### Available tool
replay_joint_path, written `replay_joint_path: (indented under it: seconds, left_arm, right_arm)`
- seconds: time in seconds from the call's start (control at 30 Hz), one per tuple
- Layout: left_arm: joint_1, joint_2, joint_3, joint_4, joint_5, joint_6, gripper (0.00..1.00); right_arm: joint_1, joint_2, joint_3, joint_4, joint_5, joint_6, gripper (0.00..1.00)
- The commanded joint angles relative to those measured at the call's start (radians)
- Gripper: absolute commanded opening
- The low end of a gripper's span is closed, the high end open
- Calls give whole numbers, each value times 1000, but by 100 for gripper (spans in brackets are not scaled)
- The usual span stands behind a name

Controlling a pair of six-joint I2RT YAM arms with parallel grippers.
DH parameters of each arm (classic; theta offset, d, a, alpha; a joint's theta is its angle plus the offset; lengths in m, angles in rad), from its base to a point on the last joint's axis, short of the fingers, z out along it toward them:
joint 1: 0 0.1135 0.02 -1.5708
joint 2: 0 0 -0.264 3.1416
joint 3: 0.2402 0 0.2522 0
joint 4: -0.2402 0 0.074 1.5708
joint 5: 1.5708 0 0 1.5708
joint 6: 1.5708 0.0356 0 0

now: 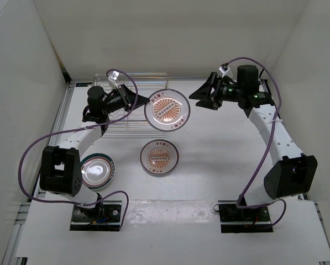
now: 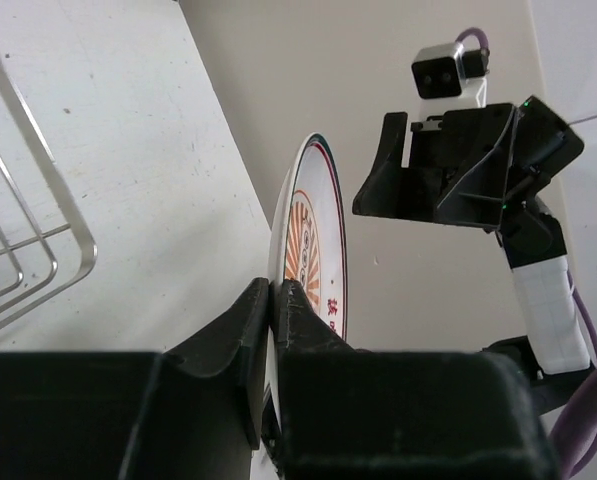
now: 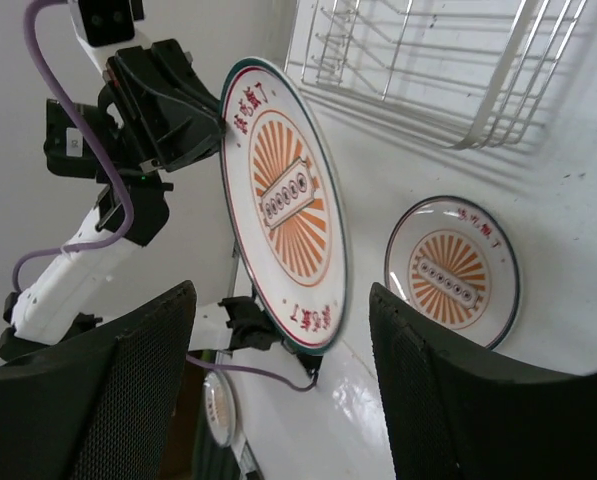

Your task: Unload the plates from the dish rack

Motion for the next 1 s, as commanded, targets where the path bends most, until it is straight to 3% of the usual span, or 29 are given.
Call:
replay_joint_path:
  seconds: [0.0,0.37,0.47,0.5,0.6,0.63,0.77,0.8,0.83,0.87,0.93,0.97]
  left_arm:
    - [26,-45,-16,48,20,-45,0]
    - [-66,25,107,105,-5,-122,0]
    - [-115,42,124,85,-2,-105,0]
    - [-132,45,121,80,-2,-105,0]
    - [-147,39,95,100,-8,-108,0]
    - [-149,36,89,96,0,-109,13]
    - [-112,-10,2,-24,17,-84,39]
    - [-101,-45,-12,-64,21,-41,50]
    - [-86,-60,-20,-99,20,-19,67]
    - [-81,-98,-29,-193,5,13,100]
    - [-75,-169,-11,-439,-40,230,100]
    - [-77,-219,54,-760,-169,301,100]
  right_arm:
    - [-21,-29,-50,-2,-11,-38,73]
    - [40,-51,-141,25,-48,-38,72]
    - [61,-38,-135,53,-62,-33,65]
    - [65,-31,-134,56,-61,-30,60]
    - [71,-31,-154,44,-39,-59,23]
    - [68,-34,-167,29,-27,-47,0]
    - [62,-46,-244,-30,56,-98,0]
    - [65,-52,-253,-65,63,-139,0]
    - [64,-52,-264,-71,100,-145,0]
    - [67,-55,-299,-74,111,-153,0]
    - [68,-40,-318,-67,120,-165,0]
    - [73,-34,-319,-70,122,-178,0]
